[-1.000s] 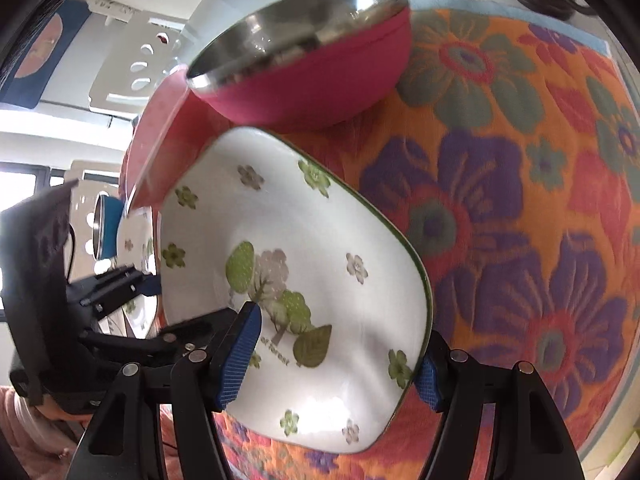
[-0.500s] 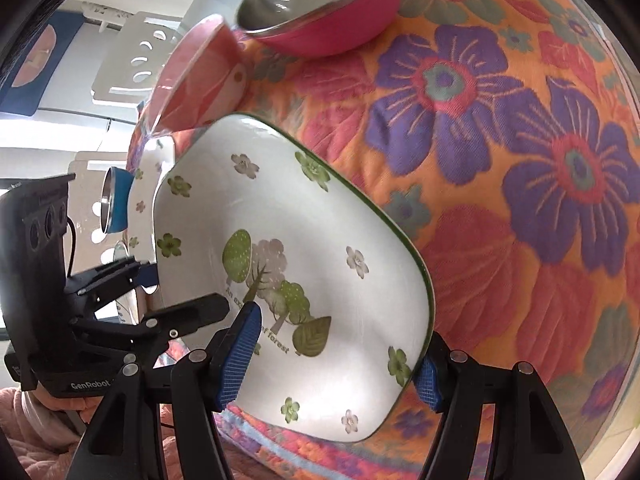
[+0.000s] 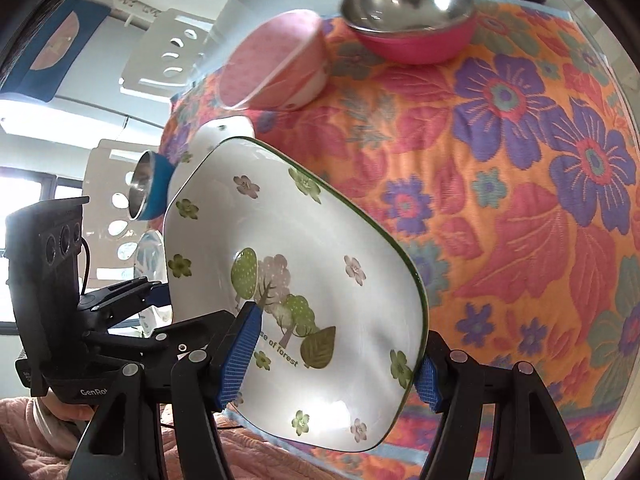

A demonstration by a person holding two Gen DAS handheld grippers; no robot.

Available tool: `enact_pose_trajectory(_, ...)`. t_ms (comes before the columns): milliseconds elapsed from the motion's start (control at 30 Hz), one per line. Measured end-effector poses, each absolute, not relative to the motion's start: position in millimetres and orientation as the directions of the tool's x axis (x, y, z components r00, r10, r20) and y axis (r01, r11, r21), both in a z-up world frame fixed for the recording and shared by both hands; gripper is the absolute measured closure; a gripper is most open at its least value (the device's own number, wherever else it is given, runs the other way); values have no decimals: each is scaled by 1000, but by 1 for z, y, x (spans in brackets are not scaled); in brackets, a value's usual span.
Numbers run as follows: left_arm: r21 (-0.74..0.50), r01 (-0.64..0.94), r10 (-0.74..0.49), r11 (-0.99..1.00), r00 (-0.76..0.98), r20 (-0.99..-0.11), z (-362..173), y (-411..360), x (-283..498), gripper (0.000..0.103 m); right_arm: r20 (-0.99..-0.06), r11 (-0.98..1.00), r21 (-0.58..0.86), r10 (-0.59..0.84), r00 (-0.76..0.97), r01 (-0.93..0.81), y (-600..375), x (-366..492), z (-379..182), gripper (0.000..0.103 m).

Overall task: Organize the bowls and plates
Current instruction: 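Lift the forest plate with both grippers and carry it toward the blue-leaf plate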

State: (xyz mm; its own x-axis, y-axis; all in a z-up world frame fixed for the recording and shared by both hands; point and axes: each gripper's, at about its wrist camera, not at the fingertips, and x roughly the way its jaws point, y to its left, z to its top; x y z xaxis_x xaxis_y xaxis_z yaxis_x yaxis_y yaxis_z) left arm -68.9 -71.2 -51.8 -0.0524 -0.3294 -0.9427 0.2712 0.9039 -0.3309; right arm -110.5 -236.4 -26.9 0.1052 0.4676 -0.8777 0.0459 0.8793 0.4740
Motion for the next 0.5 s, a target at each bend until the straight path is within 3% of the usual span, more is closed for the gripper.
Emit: enact_pose_trajectory(500, -313, 153, -319, 937, 17, -947, -28, 44, -92, 44, -871, 873, 482, 486, 72, -65, -122, -107, -8, 36)
